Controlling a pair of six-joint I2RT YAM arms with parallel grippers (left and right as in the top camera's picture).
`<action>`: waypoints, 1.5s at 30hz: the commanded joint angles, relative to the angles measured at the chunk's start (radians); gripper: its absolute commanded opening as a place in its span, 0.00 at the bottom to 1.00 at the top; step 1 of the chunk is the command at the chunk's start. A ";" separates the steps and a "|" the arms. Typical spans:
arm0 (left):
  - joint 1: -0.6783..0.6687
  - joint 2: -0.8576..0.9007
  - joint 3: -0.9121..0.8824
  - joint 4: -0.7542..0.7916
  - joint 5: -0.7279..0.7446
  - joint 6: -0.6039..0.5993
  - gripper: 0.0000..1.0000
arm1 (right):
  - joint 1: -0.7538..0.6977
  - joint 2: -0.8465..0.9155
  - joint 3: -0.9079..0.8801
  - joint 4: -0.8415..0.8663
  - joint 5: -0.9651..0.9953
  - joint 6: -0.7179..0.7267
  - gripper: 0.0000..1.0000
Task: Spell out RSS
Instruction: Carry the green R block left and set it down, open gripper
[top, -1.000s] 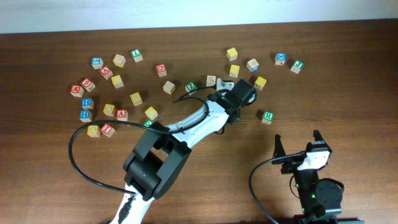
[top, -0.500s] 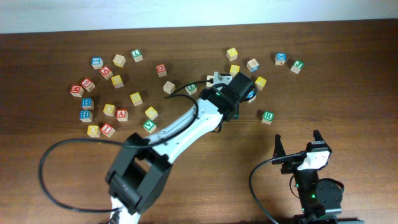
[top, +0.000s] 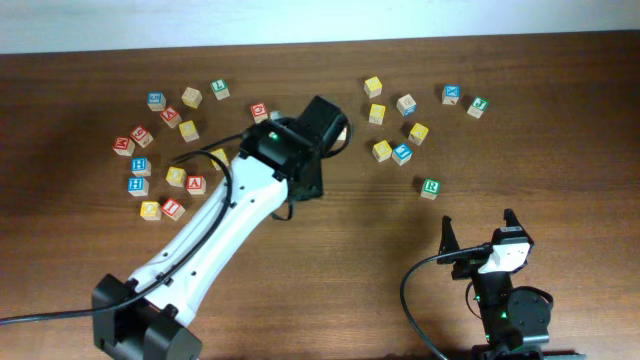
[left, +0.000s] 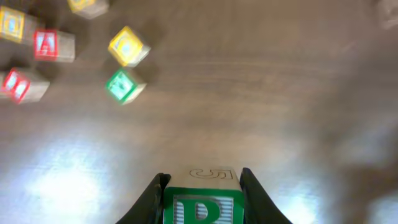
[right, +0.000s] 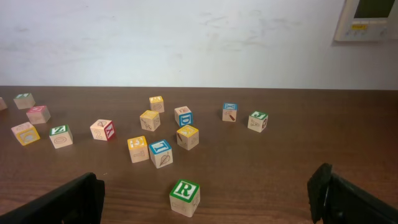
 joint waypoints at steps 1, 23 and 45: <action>0.017 -0.006 -0.026 -0.046 0.023 0.004 0.21 | -0.006 -0.007 -0.005 -0.005 0.009 0.003 0.98; 0.087 -0.006 -0.505 0.453 0.060 0.054 0.27 | -0.006 -0.007 -0.005 -0.005 0.009 0.003 0.98; 0.139 0.000 -0.647 0.660 0.021 0.137 0.28 | -0.006 -0.007 -0.005 -0.005 0.009 0.003 0.98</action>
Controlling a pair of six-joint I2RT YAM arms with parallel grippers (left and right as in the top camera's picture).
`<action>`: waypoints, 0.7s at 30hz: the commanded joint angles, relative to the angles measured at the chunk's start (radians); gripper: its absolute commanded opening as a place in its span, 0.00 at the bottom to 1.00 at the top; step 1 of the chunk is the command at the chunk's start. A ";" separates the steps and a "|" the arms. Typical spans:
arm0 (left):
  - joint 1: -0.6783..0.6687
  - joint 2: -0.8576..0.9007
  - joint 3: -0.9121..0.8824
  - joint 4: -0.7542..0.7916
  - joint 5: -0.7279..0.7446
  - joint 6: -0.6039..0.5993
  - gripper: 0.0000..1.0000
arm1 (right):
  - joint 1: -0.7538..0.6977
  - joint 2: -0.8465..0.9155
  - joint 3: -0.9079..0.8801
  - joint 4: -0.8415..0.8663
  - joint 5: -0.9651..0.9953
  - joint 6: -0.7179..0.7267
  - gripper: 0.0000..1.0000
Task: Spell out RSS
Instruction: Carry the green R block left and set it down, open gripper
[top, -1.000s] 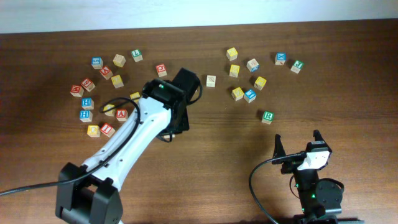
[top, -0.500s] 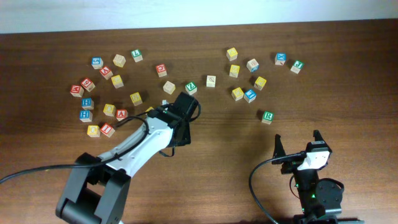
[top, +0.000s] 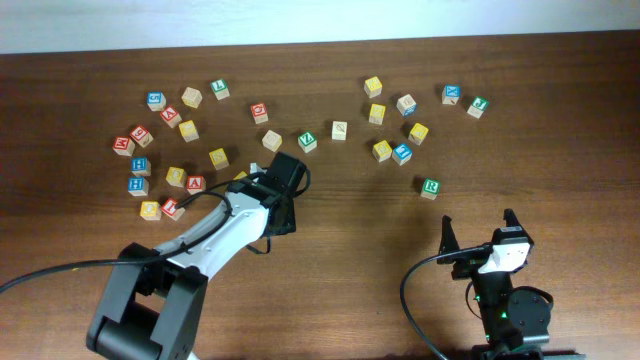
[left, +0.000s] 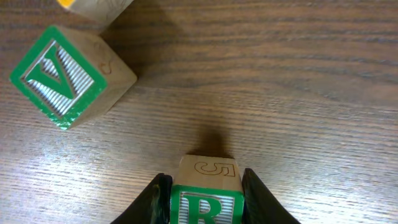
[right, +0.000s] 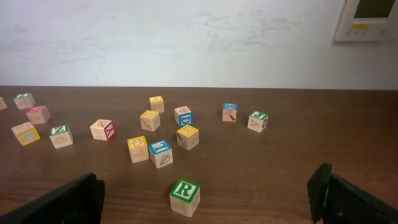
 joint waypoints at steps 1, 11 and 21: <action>0.003 0.002 -0.016 0.024 -0.014 0.026 0.29 | -0.006 -0.007 -0.005 -0.005 0.008 0.003 0.98; 0.003 0.003 -0.017 0.038 -0.014 0.061 0.28 | -0.006 -0.007 -0.005 -0.005 0.008 0.003 0.98; 0.003 0.003 -0.017 0.031 -0.014 0.060 0.28 | -0.006 -0.007 -0.005 -0.005 0.008 0.003 0.98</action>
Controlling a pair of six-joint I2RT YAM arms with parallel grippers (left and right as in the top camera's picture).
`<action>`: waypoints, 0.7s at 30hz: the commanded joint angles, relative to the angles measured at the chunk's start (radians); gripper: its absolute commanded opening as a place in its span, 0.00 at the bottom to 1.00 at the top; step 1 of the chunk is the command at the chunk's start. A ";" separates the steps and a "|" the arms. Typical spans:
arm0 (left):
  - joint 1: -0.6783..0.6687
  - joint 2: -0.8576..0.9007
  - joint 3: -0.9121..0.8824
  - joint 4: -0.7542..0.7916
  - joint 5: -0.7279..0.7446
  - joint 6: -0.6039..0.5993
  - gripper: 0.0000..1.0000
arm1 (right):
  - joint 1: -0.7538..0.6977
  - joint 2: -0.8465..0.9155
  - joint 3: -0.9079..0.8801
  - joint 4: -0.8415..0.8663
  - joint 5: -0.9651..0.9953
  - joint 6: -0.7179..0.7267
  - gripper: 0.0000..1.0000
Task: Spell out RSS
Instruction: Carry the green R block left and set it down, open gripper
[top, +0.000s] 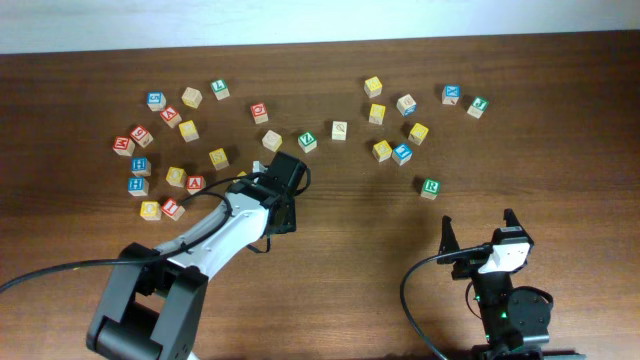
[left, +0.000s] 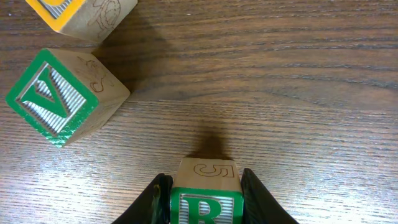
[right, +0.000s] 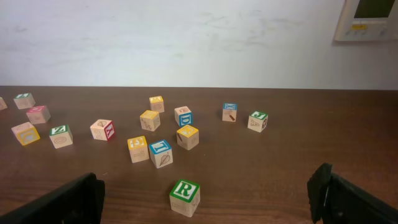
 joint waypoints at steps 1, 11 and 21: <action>0.003 0.003 -0.011 -0.002 -0.011 0.013 0.30 | -0.006 -0.007 -0.005 -0.005 0.008 0.003 0.98; 0.003 -0.040 0.002 -0.021 0.046 0.013 0.47 | -0.006 -0.007 -0.005 -0.005 0.008 0.003 0.98; 0.053 -0.286 0.125 -0.122 0.034 0.050 0.59 | -0.006 -0.007 -0.005 -0.005 0.008 0.003 0.98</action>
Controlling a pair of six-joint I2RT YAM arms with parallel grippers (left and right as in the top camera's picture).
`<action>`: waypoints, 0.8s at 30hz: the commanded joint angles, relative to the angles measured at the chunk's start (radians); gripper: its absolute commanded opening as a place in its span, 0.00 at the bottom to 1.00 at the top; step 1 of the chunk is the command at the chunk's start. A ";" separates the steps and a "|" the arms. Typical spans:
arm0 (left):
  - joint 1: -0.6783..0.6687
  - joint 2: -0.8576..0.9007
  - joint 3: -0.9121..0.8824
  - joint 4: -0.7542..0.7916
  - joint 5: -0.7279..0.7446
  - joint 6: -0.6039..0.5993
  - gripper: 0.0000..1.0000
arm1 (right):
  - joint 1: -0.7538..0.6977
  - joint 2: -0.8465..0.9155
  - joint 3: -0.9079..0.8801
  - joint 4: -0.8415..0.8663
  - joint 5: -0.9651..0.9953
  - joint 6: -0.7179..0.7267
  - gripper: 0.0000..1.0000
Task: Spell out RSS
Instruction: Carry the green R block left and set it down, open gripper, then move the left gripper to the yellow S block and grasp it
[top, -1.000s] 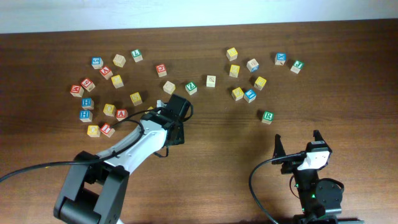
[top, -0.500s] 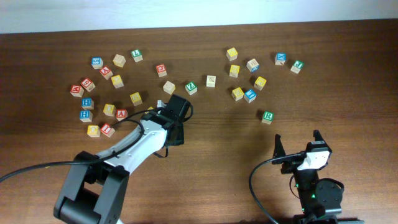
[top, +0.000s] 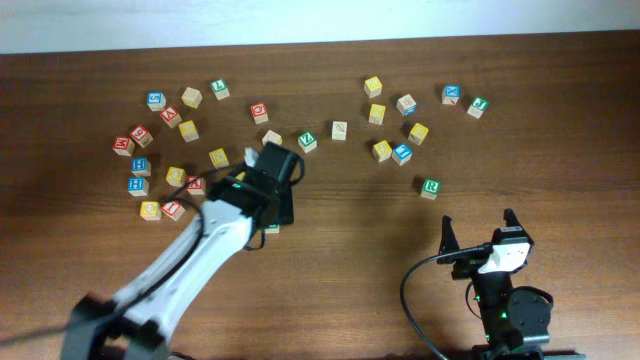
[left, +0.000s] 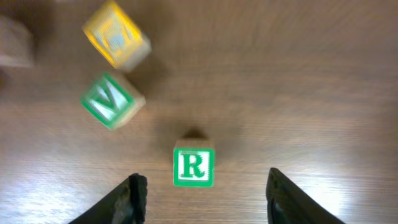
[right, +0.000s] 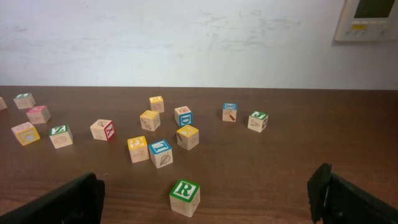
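A green R block (left: 194, 167) stands face up on the brown table (left: 298, 87), free of any grip. My left gripper (left: 202, 202) hangs open above it, its fingers (left: 134, 198) wide apart on either side. In the overhead view the left arm (top: 215, 235) hides this block. A second green R block (right: 185, 196) sits alone just ahead of my right gripper (right: 205, 208), which rests open at the table's front right. No S block can be read in these views.
A green V block (left: 111, 101) and a yellow block (left: 117, 42) lie just left and beyond the placed R. Several letter blocks cluster at the back left (top: 165, 150) and back right (top: 405, 125) of the table.
My left gripper has opened and let go of the green R block, which now stands on the table. The gripper sits higher above it. The right arm has not moved.
My left gripper first held the green R block up over the table's back middle. It was then low over the wood beside the green V block, still shut on the R. Now the R stands there alone under the open gripper.
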 joint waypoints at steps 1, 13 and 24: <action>0.076 -0.131 0.075 -0.006 -0.001 0.055 0.62 | -0.006 -0.007 -0.005 -0.005 0.008 0.004 0.98; 0.453 -0.167 0.138 -0.034 0.338 0.112 0.79 | -0.006 -0.007 -0.005 -0.005 0.008 0.004 0.98; 0.463 0.127 0.536 -0.435 0.342 0.221 0.99 | -0.006 -0.007 -0.005 -0.005 0.008 0.004 0.98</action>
